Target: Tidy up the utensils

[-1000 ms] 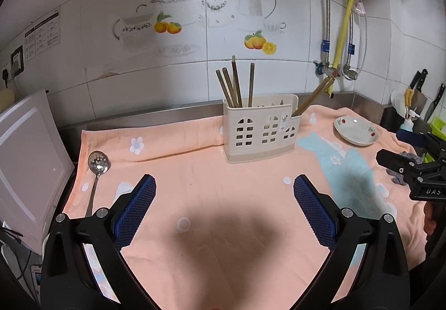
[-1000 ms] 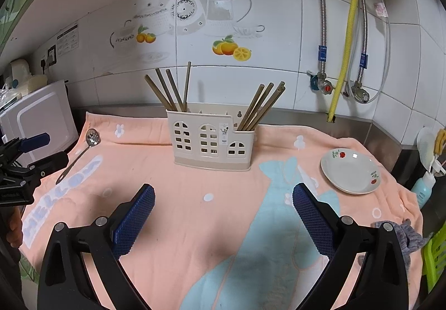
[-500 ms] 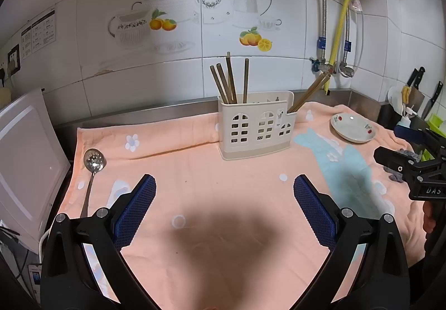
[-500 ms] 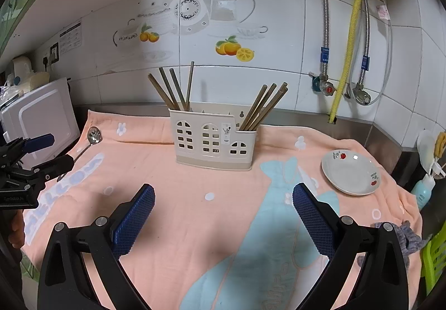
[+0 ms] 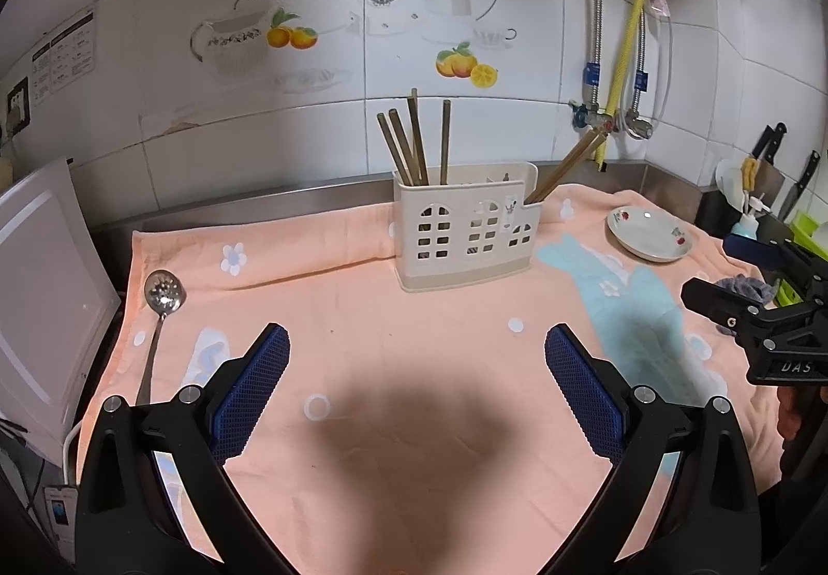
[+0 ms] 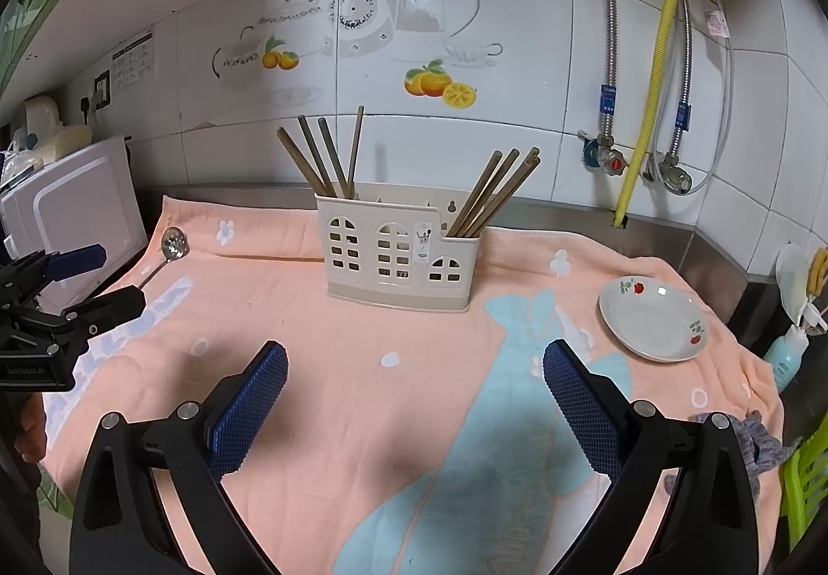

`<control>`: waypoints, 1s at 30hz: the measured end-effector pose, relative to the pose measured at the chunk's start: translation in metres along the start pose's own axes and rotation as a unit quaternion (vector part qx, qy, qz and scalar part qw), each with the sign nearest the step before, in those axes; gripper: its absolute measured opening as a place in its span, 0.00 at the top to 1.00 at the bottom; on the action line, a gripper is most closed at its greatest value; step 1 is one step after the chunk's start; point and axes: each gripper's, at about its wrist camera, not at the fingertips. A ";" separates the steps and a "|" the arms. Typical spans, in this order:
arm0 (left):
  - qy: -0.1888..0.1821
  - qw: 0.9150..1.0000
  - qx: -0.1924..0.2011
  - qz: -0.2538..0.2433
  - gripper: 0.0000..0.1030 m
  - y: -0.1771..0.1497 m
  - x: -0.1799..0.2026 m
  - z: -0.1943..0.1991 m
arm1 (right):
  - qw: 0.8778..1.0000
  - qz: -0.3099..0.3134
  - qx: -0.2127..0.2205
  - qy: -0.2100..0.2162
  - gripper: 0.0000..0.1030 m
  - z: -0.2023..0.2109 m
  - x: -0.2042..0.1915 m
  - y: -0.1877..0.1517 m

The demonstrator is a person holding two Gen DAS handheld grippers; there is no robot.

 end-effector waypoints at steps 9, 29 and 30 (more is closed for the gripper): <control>-0.005 1.000 -0.006 0.001 0.05 -0.002 0.003 -0.005 | 1.000 0.004 -0.002 0.002 0.07 -0.003 -0.002 -0.001; -0.004 1.000 -0.007 0.003 0.05 -0.003 0.003 -0.005 | 1.000 0.008 -0.005 0.005 0.07 -0.005 -0.007 -0.003; -0.004 1.000 -0.007 0.003 0.05 -0.002 0.003 -0.005 | 1.000 0.008 -0.006 0.006 0.07 -0.005 -0.007 -0.003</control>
Point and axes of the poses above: each gripper's, at about its wrist camera, not at the fingertips, and z roughly against the way its jaws point, x to its right, y to its top, and after that the axes turned 6 degrees about -x, right-handed
